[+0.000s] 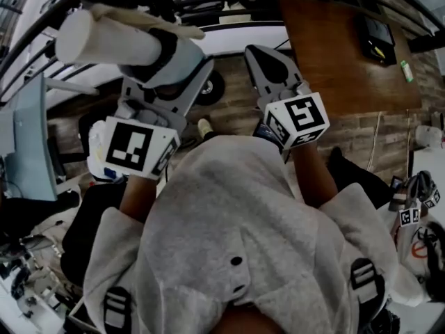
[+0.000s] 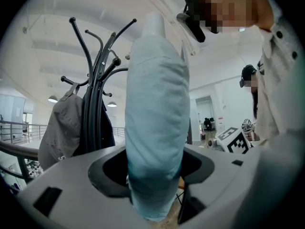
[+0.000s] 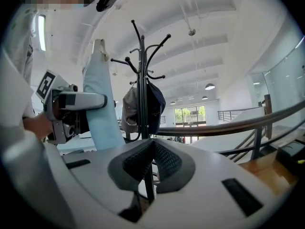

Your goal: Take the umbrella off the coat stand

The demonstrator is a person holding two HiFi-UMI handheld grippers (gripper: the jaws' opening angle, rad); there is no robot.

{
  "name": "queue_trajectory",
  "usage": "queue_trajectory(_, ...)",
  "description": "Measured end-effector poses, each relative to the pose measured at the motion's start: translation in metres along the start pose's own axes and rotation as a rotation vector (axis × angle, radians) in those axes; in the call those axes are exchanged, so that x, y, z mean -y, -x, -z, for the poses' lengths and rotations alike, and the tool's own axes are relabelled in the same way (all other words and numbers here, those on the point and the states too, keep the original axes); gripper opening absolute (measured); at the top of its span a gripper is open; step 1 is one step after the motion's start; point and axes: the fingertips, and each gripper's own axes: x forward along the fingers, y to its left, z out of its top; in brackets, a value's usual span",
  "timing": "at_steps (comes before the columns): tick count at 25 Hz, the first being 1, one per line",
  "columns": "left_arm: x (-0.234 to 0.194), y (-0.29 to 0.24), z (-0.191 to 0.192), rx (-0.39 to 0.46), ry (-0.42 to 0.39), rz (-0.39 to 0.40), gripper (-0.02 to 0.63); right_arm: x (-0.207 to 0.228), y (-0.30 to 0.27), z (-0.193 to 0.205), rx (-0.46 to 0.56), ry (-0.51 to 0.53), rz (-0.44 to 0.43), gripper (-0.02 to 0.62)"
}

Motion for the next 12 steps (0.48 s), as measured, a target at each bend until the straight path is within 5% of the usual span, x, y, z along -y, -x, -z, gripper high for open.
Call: queue_trajectory(12, 0.029, 0.025, 0.056, -0.081, 0.044, -0.111, 0.288, 0.007, 0.040, 0.024, -0.036, -0.022, -0.004, 0.009)
